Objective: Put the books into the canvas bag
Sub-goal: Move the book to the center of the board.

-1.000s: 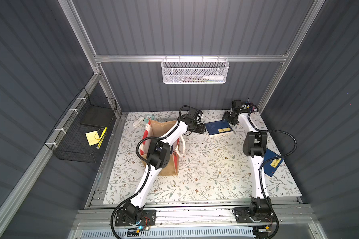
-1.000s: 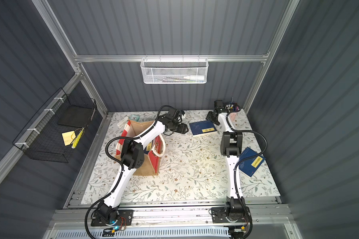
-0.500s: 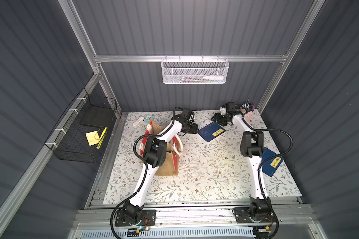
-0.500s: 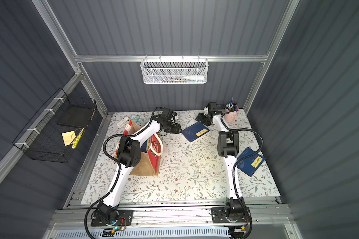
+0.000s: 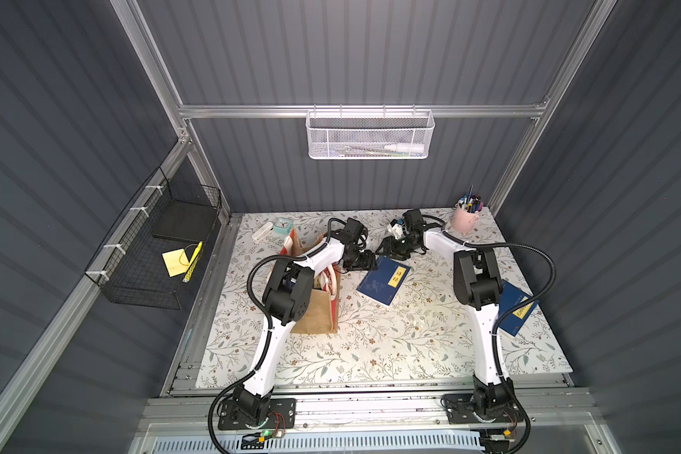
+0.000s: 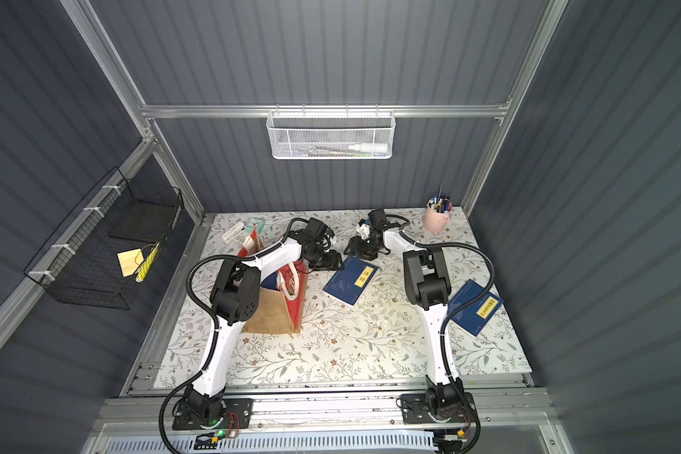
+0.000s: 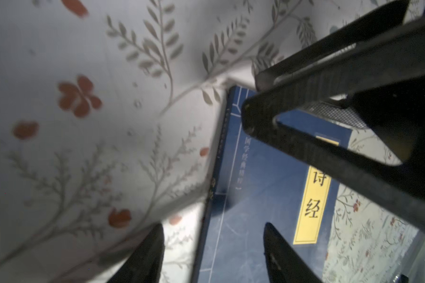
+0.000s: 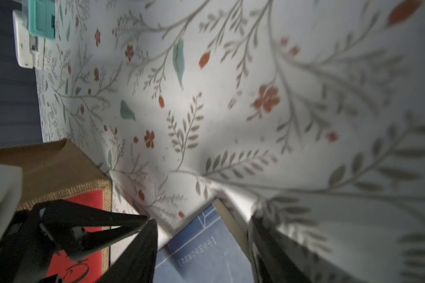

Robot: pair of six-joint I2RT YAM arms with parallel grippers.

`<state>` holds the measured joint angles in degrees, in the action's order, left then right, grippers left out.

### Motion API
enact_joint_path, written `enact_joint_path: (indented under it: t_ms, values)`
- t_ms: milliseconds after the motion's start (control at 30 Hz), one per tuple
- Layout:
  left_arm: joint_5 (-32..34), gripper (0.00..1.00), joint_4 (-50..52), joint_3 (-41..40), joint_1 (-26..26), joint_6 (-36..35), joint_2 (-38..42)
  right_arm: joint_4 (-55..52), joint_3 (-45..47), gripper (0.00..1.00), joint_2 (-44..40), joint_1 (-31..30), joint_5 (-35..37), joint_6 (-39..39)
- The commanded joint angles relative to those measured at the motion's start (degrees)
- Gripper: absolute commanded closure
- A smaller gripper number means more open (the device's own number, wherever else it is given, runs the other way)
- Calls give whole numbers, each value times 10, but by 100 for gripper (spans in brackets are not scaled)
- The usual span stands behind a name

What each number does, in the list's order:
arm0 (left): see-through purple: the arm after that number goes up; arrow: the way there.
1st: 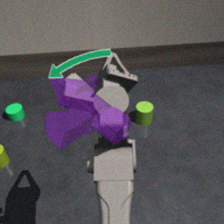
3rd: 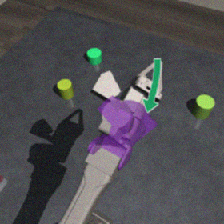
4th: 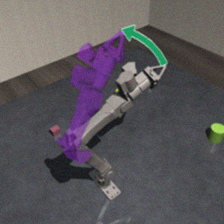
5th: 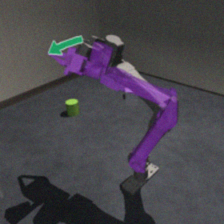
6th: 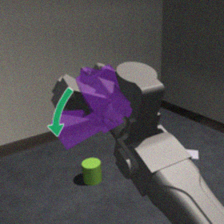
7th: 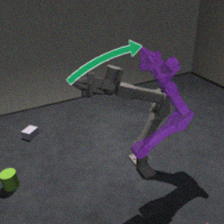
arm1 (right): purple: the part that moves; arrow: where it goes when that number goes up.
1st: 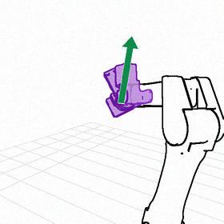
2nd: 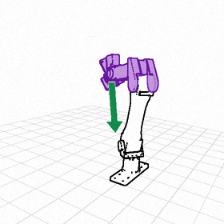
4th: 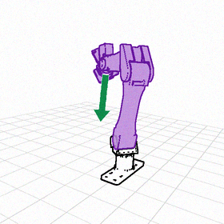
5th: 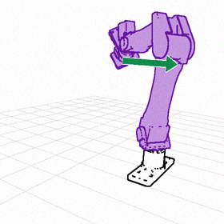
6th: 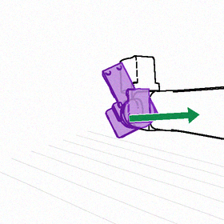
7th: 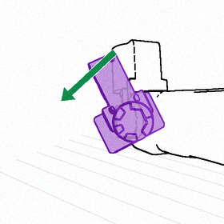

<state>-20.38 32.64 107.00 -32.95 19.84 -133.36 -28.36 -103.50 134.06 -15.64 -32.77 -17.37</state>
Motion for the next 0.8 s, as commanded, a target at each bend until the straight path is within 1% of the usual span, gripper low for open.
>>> enact_joint_path:
  t_ms: [0, 100, 200, 333, 400, 533, 633, 767]
  values:
    - [-34, 36, -27, -60, -22, 44, 31, -5, 59, 39, -38, -6, -2, -6]
    - [-39, 37, -52, -105, -50, 70, 59, -2, 104, 39, -82, -8, 11, -17]
    - [-33, 37, -73, -143, -72, 95, 87, -31, 127, 37, -130, -6, 44, -26]
    - [-9, 40, -106, -197, -81, 125, 135, -64, 163, 35, -205, -4, 77, -40]
    - [2, 40, -108, -212, -81, 125, 153, -71, 192, 34, -249, -3, 94, -50]
    - [8, 40, -94, -222, -81, 120, 171, -62, 276, 33, -336, -3, 119, -97]
    - [6, 39, -101, -234, -81, 130, 179, -43, 365, 33, -396, -3, 129, -140]
    - [0, 38, -120, -250, -81, 143, 181, -10, 476, 36, -462, -5, 136, -179]
